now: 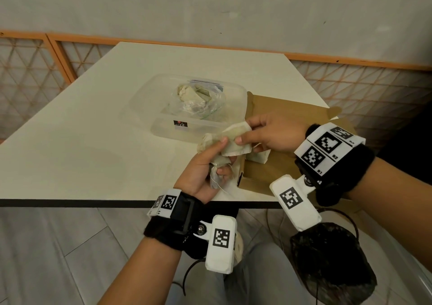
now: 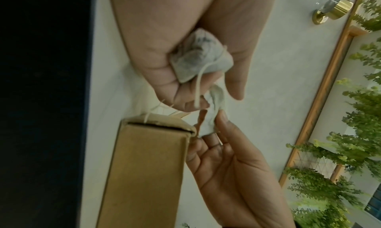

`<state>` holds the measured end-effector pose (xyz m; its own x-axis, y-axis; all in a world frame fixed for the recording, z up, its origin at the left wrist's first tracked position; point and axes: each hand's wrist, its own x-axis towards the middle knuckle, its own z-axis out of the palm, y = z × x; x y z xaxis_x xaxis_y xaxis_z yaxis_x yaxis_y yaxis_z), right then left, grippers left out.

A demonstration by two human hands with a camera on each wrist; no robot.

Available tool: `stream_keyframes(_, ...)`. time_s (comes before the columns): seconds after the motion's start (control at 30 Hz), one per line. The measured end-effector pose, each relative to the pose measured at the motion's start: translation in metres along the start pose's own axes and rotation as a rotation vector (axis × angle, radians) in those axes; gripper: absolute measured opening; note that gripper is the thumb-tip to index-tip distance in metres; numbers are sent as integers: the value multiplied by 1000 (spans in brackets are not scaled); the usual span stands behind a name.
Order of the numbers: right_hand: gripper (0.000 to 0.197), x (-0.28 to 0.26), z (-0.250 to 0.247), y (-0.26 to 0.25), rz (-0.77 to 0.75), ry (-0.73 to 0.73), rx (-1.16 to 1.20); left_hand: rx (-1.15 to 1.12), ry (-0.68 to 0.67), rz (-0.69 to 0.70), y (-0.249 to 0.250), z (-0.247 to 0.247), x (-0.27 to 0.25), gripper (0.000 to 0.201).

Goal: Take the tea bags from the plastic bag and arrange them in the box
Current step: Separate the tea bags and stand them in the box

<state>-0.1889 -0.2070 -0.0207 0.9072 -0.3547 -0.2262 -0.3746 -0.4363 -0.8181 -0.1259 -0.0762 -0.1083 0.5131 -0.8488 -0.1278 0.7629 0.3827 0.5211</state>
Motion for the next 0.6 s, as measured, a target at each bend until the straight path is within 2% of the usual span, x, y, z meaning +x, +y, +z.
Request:
stream_keyframes(0.17, 3, 0, -7, -2, 0, 2, 48, -34, 63, -26, 0, 3, 1, 13)
stream_keyframes(0.27, 8, -1, -14, 0, -2, 41, 52, -41, 72, -23, 1, 3, 1, 10)
stream_keyframes(0.37, 4, -6, -34, -4, -37, 178, -78, -36, 84, -12, 1, 1, 2, 12)
stream_keyframes(0.43, 7, -11, -52, -7, -58, 204, -259, -36, 86, -12, 1, 1, 2, 12)
stream_keyframes(0.5, 14, -15, -62, -8, -44, 146, -432, -42, 82, -21, 1, 1, 3, 11)
stream_keyframes(0.6, 15, -19, -56, -5, 11, -34, -636, -37, 78, -22, 1, 1, 3, 8)
